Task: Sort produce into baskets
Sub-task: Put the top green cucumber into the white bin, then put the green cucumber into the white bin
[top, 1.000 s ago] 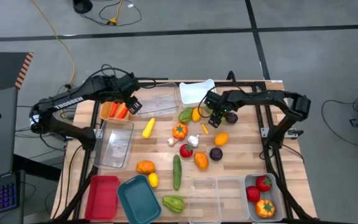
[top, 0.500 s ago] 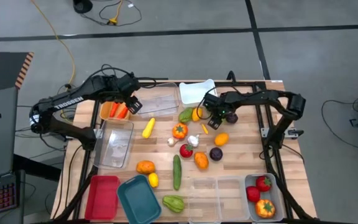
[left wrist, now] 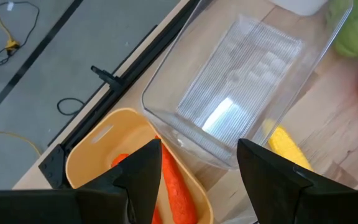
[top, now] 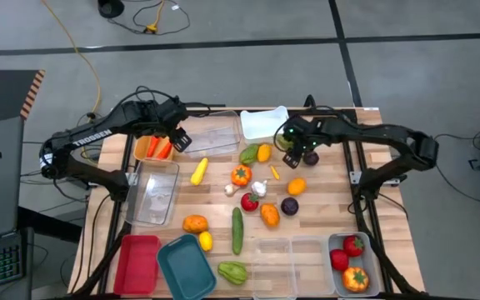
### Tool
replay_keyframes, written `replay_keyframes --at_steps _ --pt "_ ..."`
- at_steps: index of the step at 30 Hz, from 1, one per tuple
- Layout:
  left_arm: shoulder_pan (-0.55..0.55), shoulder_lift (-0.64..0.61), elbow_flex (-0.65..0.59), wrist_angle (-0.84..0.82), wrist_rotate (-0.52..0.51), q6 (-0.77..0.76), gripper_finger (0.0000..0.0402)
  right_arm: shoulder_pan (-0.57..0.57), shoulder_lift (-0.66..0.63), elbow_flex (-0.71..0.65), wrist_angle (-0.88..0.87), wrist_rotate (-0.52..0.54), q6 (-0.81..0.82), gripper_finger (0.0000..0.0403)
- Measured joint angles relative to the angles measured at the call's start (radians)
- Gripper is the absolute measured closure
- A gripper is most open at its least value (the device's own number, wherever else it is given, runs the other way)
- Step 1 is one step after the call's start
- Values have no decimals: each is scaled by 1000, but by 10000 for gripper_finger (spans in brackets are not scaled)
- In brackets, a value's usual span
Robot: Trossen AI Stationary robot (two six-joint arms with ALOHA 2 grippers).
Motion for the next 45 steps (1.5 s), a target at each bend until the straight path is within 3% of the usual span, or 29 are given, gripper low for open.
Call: replay_keyframes --at_steps 6,15,27,39,45 --pt "0 0 0 32 1 0 203 -31 -26 0 223 24 -46 183" --pt "0 0 0 34 2 -1 203 -94 71 1 524 26 -103 171" --pt "0 0 0 35 5 13 203 -152 144 1 548 26 -102 167" --pt "0 0 0 35 9 13 203 -158 137 2 546 26 -102 121" --pt "0 0 0 56 57 14 203 -158 137 11 527 26 -102 117"
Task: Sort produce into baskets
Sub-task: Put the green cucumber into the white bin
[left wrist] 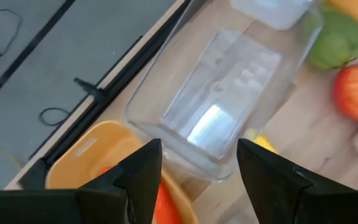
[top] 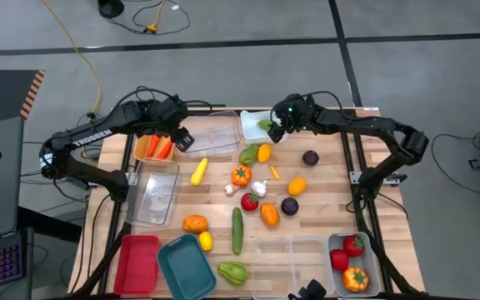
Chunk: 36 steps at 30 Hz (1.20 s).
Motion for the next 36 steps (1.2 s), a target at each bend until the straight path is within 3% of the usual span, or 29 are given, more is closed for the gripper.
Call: replay_keyframes --at_steps 7,15,20,36 --pt "-11 0 0 110 169 -23 203 10 -42 64 -65 0 -1 117" --pt "-124 0 0 161 366 -106 203 55 -120 73 -90 0 -57 117" --pt "-199 0 0 161 373 -248 203 109 -167 73 -144 0 -69 117" --pt "-413 0 0 162 350 -354 200 403 -192 73 -319 0 92 117"
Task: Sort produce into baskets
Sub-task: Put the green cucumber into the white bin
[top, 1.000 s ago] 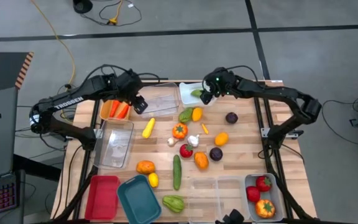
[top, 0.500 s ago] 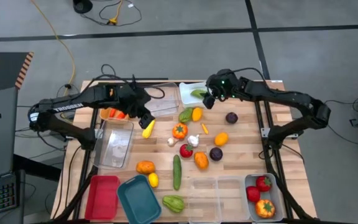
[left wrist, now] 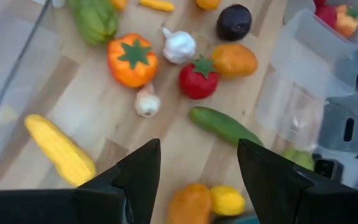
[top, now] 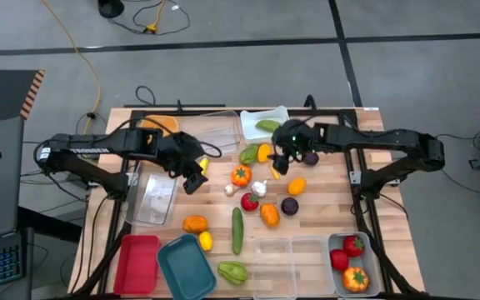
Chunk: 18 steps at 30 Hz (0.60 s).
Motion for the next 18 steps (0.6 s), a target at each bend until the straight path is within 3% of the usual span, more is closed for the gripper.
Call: replay_keyframes --at_steps 4,11,18 --pt "-19 0 0 0 -57 -143 200 94 0 0 18 0 21 117" --pt "-32 0 0 1 -41 -164 195 237 0 0 20 0 39 117" --pt "-78 0 0 1 -48 -271 129 342 0 0 19 2 76 117"
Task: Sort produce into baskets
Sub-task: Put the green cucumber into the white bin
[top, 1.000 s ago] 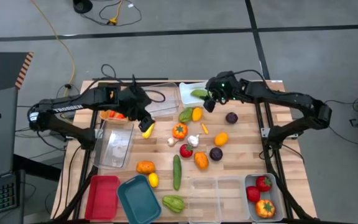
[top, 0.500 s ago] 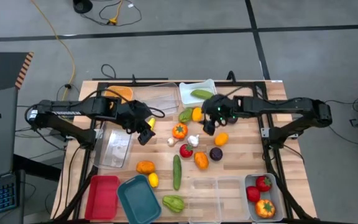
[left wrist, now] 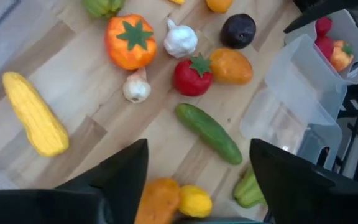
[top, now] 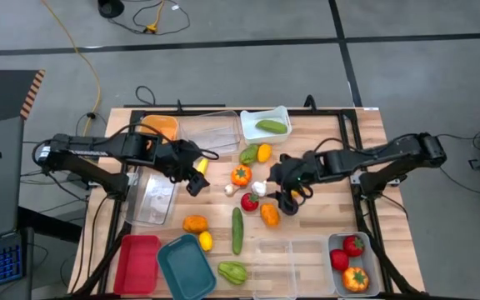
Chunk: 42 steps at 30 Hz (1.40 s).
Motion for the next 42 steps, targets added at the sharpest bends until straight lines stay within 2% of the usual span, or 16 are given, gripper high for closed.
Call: replay_keyframes --at_steps 5,11,16,20,24,30,39,42 --pt "-66 26 0 67 -28 -22 74 57 0 0 0 1 40 117" --pt "-160 125 0 186 -194 -86 47 134 0 0 -2 5 63 117" --pt "-234 241 0 326 -89 -108 46 210 0 0 -12 26 86 117" --pt "-279 340 0 455 -18 -182 46 264 0 0 -11 45 88 117" --pt "-301 432 0 540 12 -278 46 307 0 0 -11 56 102 117" --pt "-298 507 0 531 -2 -390 46 357 0 0 -9 56 104 117" --pt "-292 536 2 424 -201 -492 46 393 0 0 -8 56 104 117" --pt "-289 560 3 425 -217 -507 46 398 0 0 -7 56 104 117"
